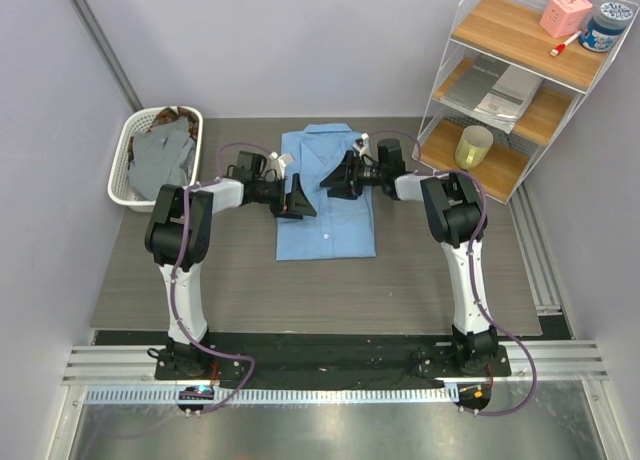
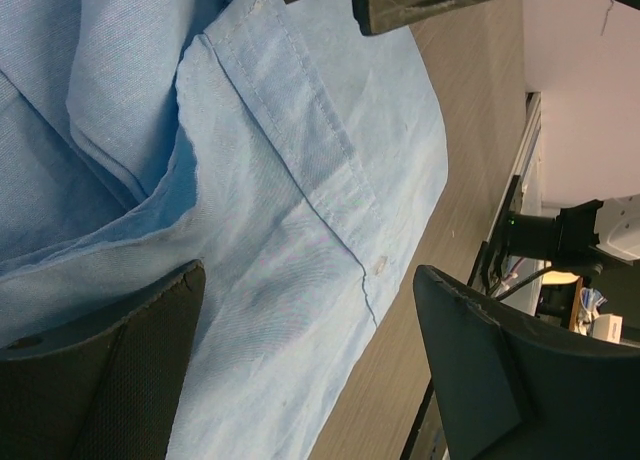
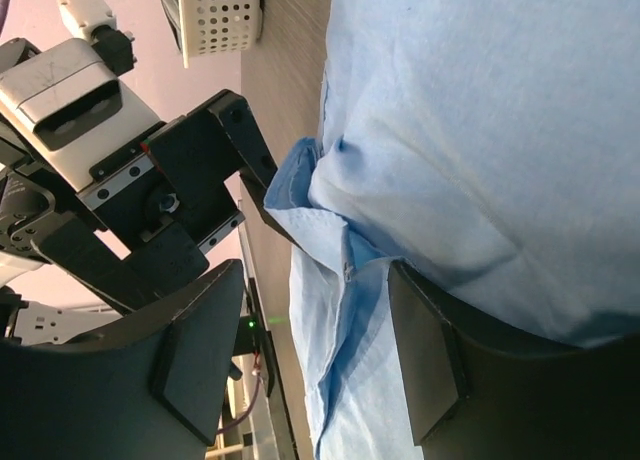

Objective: Fold and stack the long sleeve shirts
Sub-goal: Fold the shirt

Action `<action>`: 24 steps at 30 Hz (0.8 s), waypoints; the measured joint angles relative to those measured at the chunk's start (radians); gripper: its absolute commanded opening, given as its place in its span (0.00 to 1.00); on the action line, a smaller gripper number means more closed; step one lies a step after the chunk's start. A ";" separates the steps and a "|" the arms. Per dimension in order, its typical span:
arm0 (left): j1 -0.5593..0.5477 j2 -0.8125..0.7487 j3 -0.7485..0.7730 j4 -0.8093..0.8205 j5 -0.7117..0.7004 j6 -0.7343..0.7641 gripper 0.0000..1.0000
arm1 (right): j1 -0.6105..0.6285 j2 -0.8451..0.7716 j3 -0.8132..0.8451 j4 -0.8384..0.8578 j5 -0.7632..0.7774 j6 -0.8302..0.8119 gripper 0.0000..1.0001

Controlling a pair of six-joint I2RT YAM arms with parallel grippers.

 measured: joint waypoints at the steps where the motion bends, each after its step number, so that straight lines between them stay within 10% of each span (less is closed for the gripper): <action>1: 0.000 0.000 0.002 -0.003 0.000 0.003 0.86 | 0.000 0.005 0.006 0.003 0.002 0.002 0.66; 24: 0.000 0.020 0.166 -0.034 -0.103 -0.025 0.70 | -0.074 -0.286 -0.075 -0.389 0.032 -0.388 0.58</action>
